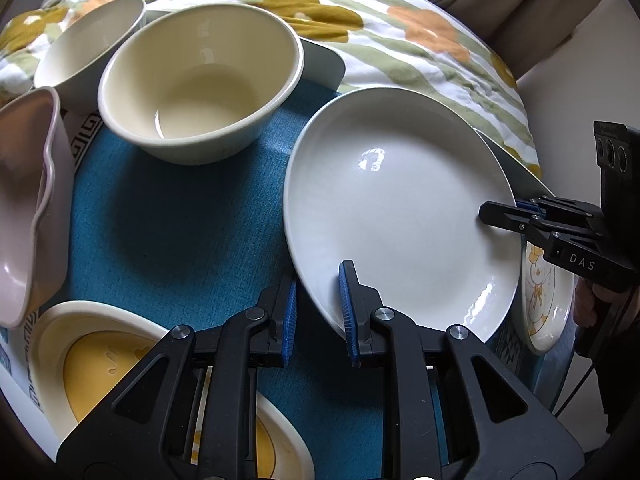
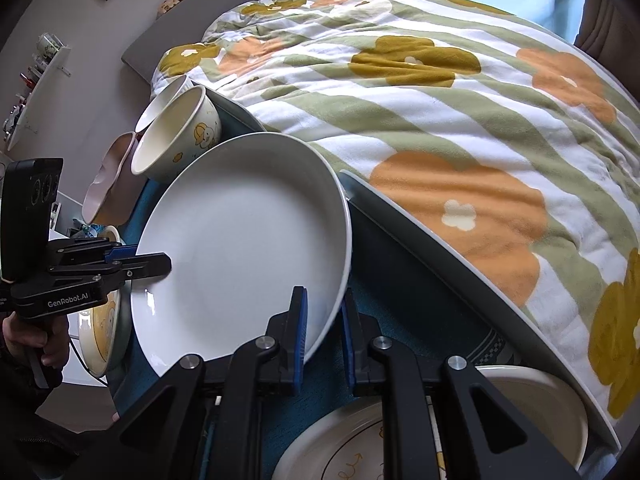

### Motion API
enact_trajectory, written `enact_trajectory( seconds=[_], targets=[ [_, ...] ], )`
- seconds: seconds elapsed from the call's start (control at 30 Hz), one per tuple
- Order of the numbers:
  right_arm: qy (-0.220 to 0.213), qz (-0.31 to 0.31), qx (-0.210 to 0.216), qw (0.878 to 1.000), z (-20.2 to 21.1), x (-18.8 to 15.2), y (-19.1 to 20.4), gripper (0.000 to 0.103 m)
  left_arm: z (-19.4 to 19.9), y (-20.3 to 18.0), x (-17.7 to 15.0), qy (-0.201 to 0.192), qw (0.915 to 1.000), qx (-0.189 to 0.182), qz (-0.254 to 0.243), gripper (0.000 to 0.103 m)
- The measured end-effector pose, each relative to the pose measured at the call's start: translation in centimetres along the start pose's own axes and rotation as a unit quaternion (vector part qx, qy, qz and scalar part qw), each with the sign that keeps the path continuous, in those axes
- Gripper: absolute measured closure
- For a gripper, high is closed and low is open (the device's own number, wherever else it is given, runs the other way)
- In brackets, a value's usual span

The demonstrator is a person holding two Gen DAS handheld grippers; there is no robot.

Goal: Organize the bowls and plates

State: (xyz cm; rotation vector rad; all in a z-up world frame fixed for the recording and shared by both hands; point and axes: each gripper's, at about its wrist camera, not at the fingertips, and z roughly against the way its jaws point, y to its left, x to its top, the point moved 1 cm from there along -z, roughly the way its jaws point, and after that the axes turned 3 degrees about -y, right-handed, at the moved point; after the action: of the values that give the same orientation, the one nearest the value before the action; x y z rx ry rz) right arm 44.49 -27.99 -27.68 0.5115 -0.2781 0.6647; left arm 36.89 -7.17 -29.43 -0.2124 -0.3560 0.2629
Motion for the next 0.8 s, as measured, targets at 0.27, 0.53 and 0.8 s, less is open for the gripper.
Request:
enact_trajectory(
  seconds=[0.27,0.53,0.8],
  targets=[
    [-0.012,-0.005,-0.002,1.000,1.4,0.3,0.7,0.088,2.0,-0.2,0.2,-0.013,0.9998,-0.004,-0.013,0.086],
    [-0.040,0.008,-0.005,0.999,4.4,0.3,4.2,0.088,6.3,0.4,-0.7,-0.041,0.9989,-0.009,-0.021,0.086],
    [-0.055,0.008,-0.007,0.998,5.3,-1.0,9.9,0.088,10.3,3.5,-3.2,-0.047,0.9986,-0.003,-0.024,0.086]
  ],
)
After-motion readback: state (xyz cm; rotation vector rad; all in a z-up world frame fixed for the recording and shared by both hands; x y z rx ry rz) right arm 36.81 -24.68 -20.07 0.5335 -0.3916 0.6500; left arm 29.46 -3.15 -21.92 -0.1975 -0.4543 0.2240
